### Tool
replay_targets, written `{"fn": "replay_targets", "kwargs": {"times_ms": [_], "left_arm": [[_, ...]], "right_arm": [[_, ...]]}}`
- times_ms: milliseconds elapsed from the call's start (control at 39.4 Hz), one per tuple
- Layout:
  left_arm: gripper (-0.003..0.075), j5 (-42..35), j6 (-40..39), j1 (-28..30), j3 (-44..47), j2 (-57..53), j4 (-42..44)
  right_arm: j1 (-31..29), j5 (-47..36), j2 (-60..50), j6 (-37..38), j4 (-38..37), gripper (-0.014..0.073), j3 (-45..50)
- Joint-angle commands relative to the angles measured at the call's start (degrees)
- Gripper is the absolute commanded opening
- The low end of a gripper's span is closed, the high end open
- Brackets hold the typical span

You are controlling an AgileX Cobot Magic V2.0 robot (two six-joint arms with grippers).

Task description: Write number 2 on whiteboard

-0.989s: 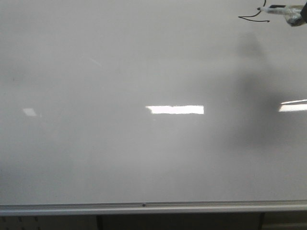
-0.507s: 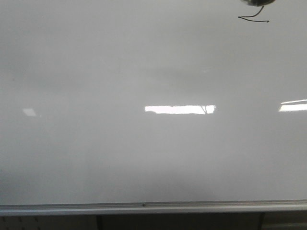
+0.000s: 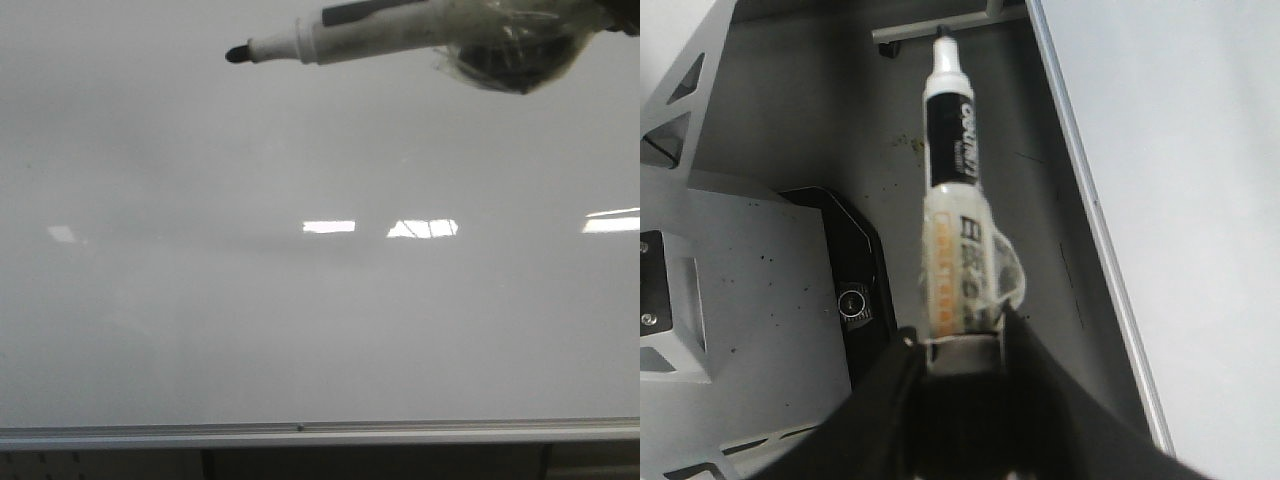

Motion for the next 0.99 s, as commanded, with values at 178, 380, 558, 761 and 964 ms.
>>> {"fn": "replay_targets", "kwargs": {"times_ms": [178, 380, 558, 761, 964], "left_arm": [[0.0462, -2.0, 0.2, -6.4, -6.8, 8.6, -0.2], [0.0386, -1.2, 0.2, -6.8, -7.5, 11.5, 0.1], [0.0206, -1.0, 0.2, -6.8, -7.6, 11.7, 0.5], [0.0062, -0.8, 0.2, -6.8, -7.9, 11.7, 0.5], [0.0010, -0.3, 0.1, -6.8, -7.9, 11.5, 0.9]], "right_arm": [[0.2, -1.6, -1.1, -0.7, 1.4, 0.0066, -1.5], [0.2, -1.6, -1.1, -0.7, 1.4, 0.0066, -1.5], [0.2, -1.2, -1.1, -0.7, 1.4, 0.0066, -1.5], [0.2, -1.2, -1.1, -0.7, 1.4, 0.0097, -1.5], [0.2, -1.4, -1.1, -0.6, 0.6, 0.0366, -1.5]]}}
